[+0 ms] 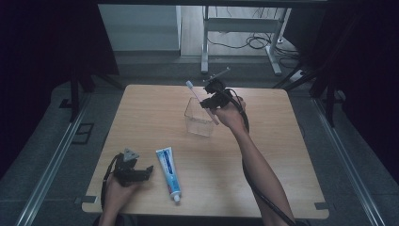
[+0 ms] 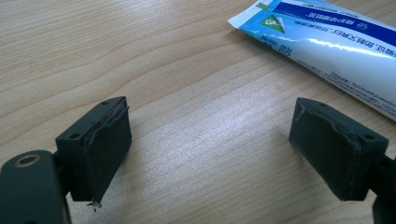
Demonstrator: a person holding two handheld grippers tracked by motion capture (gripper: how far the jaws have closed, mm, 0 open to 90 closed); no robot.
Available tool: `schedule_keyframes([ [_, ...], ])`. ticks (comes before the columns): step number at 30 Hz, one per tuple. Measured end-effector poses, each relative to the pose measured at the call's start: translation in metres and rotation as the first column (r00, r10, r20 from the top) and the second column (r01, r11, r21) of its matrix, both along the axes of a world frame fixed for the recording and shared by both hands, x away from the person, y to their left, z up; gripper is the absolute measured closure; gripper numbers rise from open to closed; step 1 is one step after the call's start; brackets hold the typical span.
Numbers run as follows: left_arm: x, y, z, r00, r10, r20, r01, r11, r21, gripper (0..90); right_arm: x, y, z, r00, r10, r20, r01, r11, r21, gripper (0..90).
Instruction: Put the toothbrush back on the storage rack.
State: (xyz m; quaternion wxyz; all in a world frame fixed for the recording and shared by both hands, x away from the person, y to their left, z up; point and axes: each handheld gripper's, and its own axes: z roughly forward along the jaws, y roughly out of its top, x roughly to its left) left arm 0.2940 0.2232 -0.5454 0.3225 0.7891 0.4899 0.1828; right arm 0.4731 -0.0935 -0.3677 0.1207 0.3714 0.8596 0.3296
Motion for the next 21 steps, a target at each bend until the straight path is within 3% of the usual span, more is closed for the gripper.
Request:
schedule_keyframes([
  [21, 0.001, 0.000, 0.000, 1.0000, -0.003, 0.000, 0.003, 1.0000, 0.000, 12.9, 0.027, 0.019, -0.004, 0.9995, -0.031, -0.001, 0.031, 0.998, 0.047, 78.7],
])
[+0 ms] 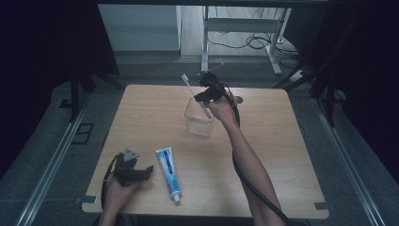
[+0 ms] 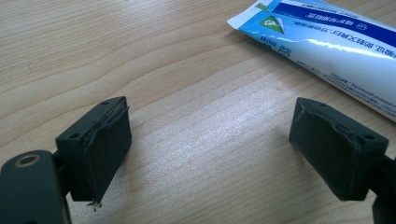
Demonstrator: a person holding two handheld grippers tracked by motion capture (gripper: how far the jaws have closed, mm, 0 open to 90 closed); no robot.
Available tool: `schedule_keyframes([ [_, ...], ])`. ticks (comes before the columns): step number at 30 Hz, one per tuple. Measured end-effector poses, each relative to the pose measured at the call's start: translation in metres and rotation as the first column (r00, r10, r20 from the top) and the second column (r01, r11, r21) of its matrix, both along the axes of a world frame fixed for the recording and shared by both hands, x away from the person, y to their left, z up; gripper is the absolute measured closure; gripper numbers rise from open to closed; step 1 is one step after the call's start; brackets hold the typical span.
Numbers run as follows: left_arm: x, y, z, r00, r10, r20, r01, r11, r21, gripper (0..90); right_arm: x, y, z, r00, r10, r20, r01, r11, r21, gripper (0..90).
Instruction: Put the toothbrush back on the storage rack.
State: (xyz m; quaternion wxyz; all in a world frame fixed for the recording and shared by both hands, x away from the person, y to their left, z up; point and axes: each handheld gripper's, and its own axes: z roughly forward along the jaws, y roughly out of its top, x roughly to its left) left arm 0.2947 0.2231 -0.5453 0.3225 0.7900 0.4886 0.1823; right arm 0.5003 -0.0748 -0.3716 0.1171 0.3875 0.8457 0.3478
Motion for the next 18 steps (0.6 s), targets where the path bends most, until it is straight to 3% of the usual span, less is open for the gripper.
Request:
schedule_keyframes([
  [7, 0.000, 0.000, 0.000, 1.0000, -0.001, -0.001, 0.001, 1.0000, -0.001, 12.9, 0.009, 0.010, -0.011, 1.0000, 0.002, 0.006, -0.002, 1.000, 0.011, 78.7],
  [18, 0.000, 0.000, 0.000, 1.0000, -0.003, -0.003, 0.003, 1.0000, 0.001, 12.9, 0.021, 0.005, -0.036, 0.9994, -0.029, 0.018, 0.028, 0.999, 0.041, 78.7],
])
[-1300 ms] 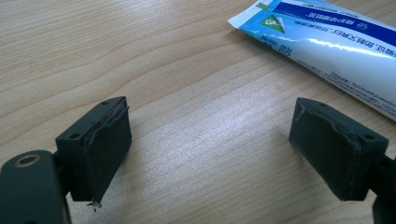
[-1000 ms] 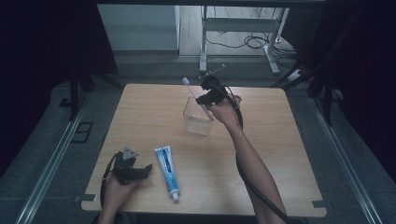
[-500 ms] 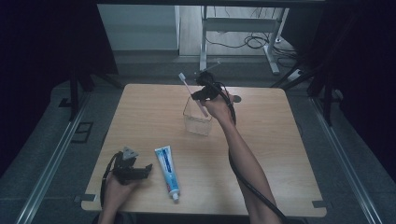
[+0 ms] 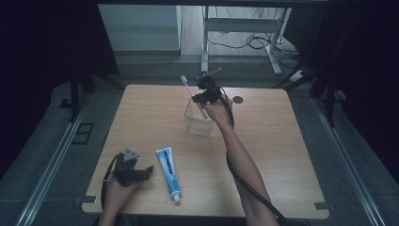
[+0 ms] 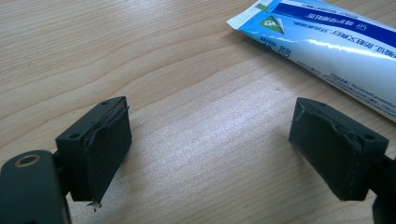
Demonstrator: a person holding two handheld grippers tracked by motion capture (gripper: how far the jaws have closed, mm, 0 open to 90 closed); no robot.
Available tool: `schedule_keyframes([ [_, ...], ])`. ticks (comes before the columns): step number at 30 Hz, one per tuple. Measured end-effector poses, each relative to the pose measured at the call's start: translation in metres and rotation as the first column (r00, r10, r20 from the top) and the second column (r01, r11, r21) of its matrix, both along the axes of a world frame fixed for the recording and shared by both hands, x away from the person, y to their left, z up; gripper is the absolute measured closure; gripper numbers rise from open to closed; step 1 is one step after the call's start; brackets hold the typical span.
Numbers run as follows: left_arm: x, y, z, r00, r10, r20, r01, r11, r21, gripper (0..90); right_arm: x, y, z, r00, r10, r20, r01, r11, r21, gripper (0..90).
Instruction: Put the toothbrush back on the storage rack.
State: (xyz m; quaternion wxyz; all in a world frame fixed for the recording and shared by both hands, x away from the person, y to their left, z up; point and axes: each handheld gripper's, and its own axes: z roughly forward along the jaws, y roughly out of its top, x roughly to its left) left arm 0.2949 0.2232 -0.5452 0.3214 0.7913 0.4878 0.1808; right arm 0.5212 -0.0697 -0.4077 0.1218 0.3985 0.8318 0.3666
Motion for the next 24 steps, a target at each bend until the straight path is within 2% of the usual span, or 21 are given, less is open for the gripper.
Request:
schedule_keyframes([
  [10, 0.000, 0.000, 0.000, 1.0000, 0.000, -0.001, 0.000, 1.0000, 0.000, 12.9, 0.002, -0.004, -0.011, 0.9998, -0.006, 0.020, 0.006, 1.000, -0.003, 78.7],
  [24, 0.000, 0.000, 0.000, 1.0000, 0.000, 0.000, 0.000, 1.0000, 0.001, 12.9, 0.006, -0.008, -0.030, 0.9998, -0.017, 0.007, 0.017, 1.000, 0.001, 78.7],
])
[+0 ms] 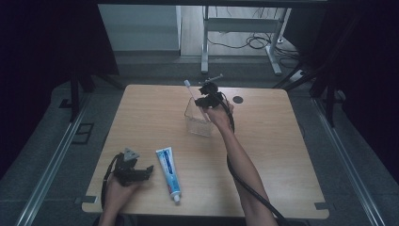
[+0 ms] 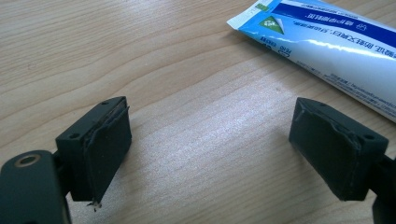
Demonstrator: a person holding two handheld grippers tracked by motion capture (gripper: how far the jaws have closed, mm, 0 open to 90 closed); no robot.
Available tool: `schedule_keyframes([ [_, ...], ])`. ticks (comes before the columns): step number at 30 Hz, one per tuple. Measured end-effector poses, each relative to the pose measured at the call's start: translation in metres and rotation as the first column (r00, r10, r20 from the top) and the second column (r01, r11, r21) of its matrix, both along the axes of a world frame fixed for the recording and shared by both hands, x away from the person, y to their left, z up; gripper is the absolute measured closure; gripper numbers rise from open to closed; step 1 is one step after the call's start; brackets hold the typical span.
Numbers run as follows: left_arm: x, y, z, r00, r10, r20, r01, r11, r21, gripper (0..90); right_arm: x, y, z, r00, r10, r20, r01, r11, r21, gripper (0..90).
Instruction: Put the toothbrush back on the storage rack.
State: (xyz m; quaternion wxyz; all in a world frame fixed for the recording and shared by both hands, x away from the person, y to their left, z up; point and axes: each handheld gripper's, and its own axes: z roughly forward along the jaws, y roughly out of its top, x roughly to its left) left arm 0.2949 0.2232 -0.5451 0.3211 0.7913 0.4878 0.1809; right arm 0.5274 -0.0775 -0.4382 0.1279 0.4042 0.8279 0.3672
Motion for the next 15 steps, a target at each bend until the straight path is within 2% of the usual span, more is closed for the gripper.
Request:
schedule_keyframes([
  [8, 0.000, 0.000, 0.000, 1.0000, 0.000, 0.001, 0.000, 1.0000, -0.001, 12.9, -0.001, 0.002, -0.013, 0.9996, 0.019, -0.019, -0.019, 1.000, -0.022, 78.7],
  [15, 0.000, 0.000, 0.000, 1.0000, 0.000, 0.001, 0.000, 1.0000, -0.001, 12.9, -0.001, 0.005, -0.013, 0.9993, 0.029, -0.025, -0.030, 0.999, -0.044, 78.6],
])
